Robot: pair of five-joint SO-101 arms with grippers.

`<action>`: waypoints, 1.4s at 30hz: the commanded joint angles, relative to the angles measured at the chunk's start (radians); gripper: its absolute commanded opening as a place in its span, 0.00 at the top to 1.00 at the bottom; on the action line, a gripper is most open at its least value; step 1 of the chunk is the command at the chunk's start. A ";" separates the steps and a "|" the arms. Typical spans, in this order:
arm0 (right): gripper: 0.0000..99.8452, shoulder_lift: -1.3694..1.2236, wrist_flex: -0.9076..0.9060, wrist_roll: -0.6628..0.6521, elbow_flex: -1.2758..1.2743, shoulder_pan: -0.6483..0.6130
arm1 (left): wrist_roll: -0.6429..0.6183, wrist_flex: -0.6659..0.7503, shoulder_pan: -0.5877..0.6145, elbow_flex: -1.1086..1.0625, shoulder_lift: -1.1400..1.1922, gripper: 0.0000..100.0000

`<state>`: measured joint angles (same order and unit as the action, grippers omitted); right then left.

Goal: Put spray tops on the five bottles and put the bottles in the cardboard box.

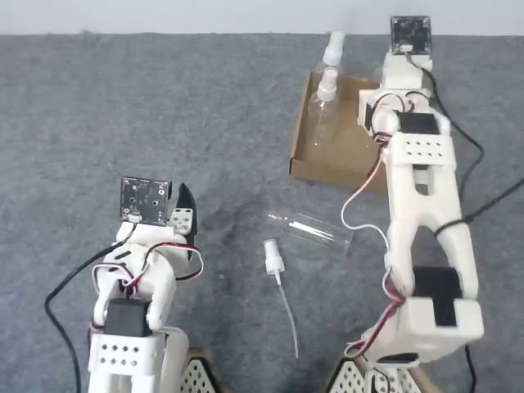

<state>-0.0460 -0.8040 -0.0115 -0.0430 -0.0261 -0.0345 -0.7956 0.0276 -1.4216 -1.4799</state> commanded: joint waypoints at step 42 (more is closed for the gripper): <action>0.73 0.504 -0.064 -0.399 -0.862 -0.553 | 0.002 0.028 -0.002 0.002 0.012 0.95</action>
<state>0.4066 -0.9314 -0.4043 -0.8899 -0.5769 -0.0345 -0.7956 0.0261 -1.4277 -1.4799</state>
